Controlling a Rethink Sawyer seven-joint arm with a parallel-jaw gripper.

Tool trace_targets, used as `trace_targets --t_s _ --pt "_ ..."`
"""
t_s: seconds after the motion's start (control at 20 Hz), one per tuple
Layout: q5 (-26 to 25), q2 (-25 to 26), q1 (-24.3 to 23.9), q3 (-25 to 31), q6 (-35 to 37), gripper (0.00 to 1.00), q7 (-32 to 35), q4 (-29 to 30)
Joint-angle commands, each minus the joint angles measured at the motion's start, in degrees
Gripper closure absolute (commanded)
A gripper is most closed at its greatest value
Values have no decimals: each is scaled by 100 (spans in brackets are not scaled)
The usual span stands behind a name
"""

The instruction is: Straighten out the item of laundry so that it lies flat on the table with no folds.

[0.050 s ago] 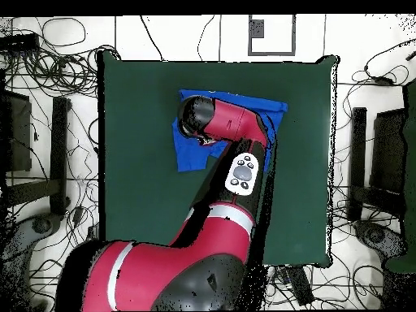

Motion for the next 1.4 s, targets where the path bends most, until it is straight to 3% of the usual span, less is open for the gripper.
trace_targets --t_s 0.05,0.75,1.4 --pt "281 -226 264 156 380 0 1423 357" --pt "276 -173 135 332 63 0 1203 420" --pt "69 429 -104 333 208 0 793 -623"
